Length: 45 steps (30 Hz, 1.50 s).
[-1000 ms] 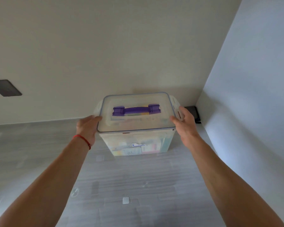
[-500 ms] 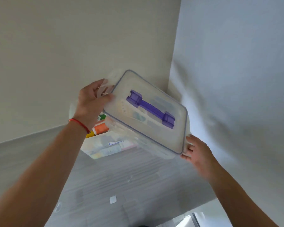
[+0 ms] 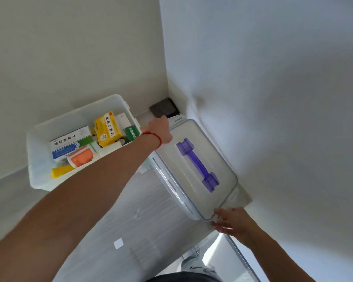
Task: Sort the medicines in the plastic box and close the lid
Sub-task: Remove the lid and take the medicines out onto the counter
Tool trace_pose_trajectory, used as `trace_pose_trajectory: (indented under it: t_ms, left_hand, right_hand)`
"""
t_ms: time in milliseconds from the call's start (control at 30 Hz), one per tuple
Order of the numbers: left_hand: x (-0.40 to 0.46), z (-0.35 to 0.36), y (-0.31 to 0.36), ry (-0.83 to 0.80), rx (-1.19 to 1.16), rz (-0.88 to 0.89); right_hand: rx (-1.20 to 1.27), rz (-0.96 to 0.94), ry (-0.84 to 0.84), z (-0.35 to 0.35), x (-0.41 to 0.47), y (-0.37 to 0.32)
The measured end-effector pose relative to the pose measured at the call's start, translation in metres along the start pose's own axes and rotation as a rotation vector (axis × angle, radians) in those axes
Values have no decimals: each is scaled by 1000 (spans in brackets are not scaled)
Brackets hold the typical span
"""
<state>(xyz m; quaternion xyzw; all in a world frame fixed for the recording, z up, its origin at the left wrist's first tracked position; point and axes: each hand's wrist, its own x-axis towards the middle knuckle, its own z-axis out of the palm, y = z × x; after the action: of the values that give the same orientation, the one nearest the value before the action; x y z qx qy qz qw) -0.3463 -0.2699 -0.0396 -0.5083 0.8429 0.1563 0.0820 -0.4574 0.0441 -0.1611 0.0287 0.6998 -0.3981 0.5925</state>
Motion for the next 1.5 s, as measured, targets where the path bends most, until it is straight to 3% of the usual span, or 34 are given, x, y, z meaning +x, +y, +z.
trace_pose_trajectory:
  t_ms: [167,267,433,567,667,733,800,900,1000,1167,1300,1500]
  left_hand:
    - [15,45,-11,-181,-308,-117]
    - [1,61,-16,-204,-517,-71]
    - [-59,65,-9,-117,-621,133]
    - [-121,46,-34,97,-677,222]
    - [-154,21,-72,436,-640,234]
    - [-164,5,-107,645,-526,234]
    - [-162,-6,-148,767,-398,121]
    - [-157,-3,-204,678,-242,-230]
    - [-162,15,-227,552,-106,-301]
    - [-156,21,-230,362,21,-331]
    - [-158,27,-228,328,61,-365]
    - [-149,23,-236,350,39,-345]
  right_hand:
    - [-10,-27,123,13,14,11]
    - [-85,-31,207,18,20,13]
    - [-621,-77,110,0,11,5]
    - [-1048,-219,156,-3,9,-26]
    - [-1065,-422,44,31,0,-57]
    - [-1065,-664,3,70,-16,-76]
    - [-1000,-889,16,116,-35,-97]
    - [-906,-1178,-16,184,-59,-130]
    - [-904,-1377,-38,239,-66,-160]
    - [-1247,-1286,47,305,-44,-199]
    - [-1598,-1199,211,353,-25,-205]
    - [-1704,-1022,246,388,4,-203]
